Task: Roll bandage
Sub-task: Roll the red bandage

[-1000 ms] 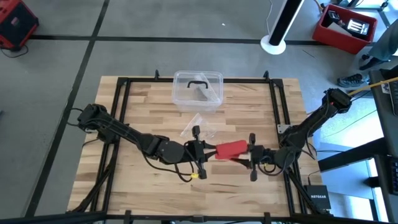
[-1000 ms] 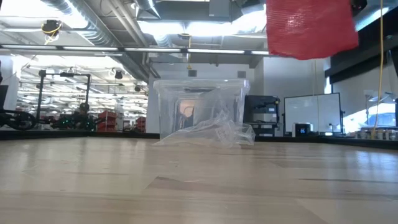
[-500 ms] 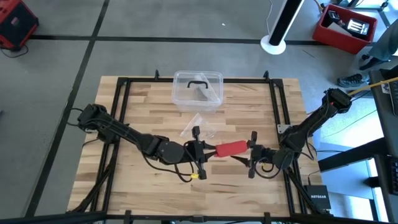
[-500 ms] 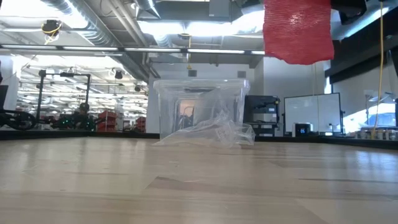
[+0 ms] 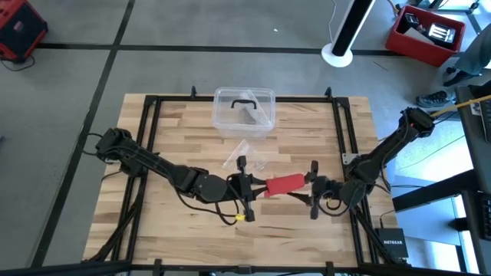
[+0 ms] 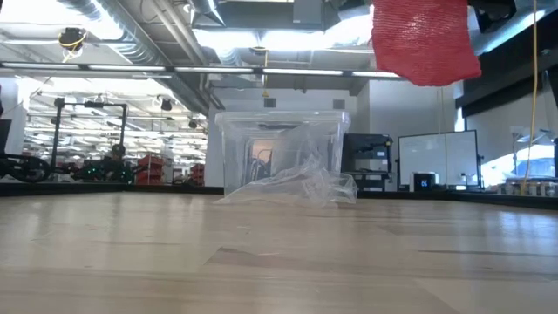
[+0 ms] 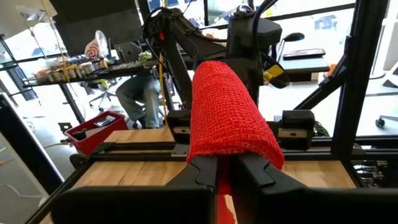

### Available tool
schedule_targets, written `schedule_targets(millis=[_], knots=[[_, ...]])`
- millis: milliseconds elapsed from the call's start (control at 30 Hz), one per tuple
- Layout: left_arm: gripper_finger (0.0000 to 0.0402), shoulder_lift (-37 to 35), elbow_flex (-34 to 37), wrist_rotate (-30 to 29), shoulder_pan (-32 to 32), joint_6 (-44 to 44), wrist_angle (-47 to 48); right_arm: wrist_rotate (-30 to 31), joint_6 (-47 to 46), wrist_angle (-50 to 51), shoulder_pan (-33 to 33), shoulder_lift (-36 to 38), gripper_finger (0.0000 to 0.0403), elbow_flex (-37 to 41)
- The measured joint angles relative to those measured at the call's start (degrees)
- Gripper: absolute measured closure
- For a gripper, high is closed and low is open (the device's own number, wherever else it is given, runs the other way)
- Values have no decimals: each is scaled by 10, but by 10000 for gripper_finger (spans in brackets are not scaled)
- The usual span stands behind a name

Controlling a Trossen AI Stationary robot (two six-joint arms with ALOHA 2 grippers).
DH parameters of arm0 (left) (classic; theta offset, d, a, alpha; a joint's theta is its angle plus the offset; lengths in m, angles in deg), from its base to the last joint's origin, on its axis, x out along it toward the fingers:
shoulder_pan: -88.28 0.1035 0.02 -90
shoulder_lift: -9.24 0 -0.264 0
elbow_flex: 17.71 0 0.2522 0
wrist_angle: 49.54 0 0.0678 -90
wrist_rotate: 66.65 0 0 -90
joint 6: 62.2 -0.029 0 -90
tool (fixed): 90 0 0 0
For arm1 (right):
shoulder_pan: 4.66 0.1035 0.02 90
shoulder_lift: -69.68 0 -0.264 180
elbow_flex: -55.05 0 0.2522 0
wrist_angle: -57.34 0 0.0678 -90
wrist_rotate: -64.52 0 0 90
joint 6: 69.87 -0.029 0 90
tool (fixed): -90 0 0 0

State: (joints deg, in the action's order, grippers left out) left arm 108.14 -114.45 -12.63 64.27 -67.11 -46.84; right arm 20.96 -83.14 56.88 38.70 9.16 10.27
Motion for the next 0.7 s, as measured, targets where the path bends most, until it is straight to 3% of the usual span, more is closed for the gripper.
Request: schedule_targets(millis=[233,333,567,700], knots=[[389,0,0,0,0,0,-1,1,-45,49,-2,3,227,0],[389,0,0,0,0,0,-1,-31,-82,65,-26,3,223,0],[389,0,0,0,0,0,0,-179,-118,95,-99,-1,143,0],[389,0,0,0,0,0,1,-187,-114,134,-104,-1,114,0]])
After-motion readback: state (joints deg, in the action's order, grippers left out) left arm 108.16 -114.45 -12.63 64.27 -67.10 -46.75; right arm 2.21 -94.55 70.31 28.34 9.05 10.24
